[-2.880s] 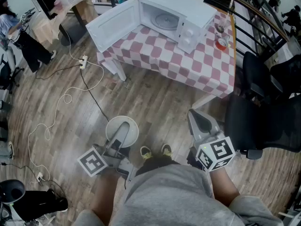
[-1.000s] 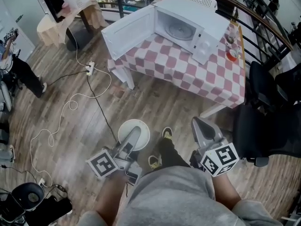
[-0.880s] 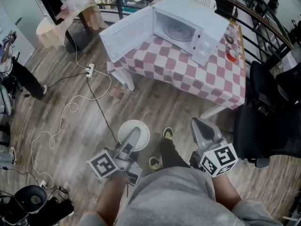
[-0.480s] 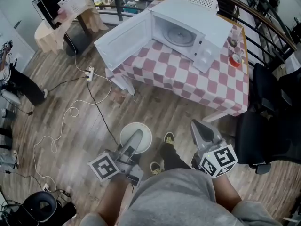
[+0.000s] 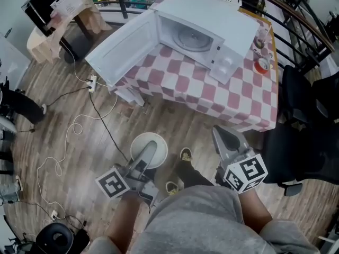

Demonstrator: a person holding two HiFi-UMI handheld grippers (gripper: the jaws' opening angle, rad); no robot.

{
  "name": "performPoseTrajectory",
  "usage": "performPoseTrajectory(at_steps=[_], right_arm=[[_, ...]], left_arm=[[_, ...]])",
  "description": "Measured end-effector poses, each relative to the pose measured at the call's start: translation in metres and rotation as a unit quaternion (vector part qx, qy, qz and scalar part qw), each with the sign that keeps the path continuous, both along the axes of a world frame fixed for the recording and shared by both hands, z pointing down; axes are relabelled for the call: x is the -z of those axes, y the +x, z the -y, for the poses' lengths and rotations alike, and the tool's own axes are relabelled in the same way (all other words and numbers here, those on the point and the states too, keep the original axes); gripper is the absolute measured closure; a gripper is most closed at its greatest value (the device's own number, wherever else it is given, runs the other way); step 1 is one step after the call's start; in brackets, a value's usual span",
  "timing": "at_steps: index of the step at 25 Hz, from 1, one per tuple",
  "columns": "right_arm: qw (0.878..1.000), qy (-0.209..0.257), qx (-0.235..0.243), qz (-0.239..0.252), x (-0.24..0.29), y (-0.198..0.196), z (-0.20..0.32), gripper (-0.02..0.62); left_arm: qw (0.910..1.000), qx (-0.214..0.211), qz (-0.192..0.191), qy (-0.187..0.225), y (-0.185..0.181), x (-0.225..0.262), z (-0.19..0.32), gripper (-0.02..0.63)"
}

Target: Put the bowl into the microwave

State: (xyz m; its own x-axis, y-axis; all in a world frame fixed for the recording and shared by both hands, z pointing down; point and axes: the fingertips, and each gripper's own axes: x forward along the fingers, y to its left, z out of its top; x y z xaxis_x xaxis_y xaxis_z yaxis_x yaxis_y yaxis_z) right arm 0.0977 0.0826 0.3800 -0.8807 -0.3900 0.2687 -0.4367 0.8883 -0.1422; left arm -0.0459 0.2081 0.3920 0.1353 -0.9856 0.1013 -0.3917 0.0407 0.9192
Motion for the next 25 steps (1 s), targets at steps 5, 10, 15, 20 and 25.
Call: performPoseTrajectory(at_steps=[5,10,15,20,25], right_arm=[[1.000,-0.014,-0.009,-0.002,-0.006,0.000,0.037,0.597],[1.000,-0.016,-0.004,0.001,-0.005,-0.004,0.068,0.597],[1.000,-0.021,-0.001,0.006,-0.006,-0.006,0.091,0.597],[0.999,-0.029,0.003,0.013,-0.012,-0.008,0.111,0.597],[0.999,-0.032,0.006,0.016,-0.014,-0.012,0.124,0.597]], left_arm=[[0.9998,-0.006,-0.017,0.007,-0.003,0.002,0.041,0.413],[0.9999,-0.011,-0.011,0.007,-0.003,0.008,0.074,0.413],[0.9999,-0.012,-0.008,0.004,-0.002,0.014,0.098,0.413],[1.0000,-0.007,-0.006,-0.002,-0.003,0.013,0.116,0.413],[1.0000,-0.007,-0.004,-0.002,-0.005,0.016,0.131,0.413]])
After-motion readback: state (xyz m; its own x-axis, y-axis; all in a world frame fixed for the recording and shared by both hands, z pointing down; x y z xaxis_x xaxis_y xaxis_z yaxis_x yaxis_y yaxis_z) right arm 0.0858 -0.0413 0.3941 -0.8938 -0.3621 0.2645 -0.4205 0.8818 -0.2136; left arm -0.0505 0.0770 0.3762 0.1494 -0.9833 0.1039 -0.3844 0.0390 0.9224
